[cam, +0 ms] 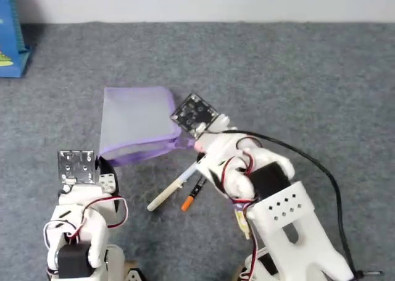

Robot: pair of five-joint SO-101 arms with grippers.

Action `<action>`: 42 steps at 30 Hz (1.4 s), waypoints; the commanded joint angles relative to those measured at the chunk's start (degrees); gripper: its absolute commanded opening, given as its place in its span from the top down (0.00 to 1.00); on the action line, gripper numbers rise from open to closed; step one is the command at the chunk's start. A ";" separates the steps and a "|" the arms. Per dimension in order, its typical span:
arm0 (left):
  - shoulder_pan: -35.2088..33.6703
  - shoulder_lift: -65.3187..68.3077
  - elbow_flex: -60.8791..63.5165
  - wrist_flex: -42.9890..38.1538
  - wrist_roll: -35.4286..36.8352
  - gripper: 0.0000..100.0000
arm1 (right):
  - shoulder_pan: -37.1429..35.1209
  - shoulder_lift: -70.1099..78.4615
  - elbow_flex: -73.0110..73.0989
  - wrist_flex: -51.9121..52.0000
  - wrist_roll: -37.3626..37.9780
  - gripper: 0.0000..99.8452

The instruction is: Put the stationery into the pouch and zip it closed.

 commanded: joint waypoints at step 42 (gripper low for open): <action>4.84 -0.70 7.52 -7.91 2.90 0.77 | -0.31 -19.30 2.81 6.37 0.53 0.99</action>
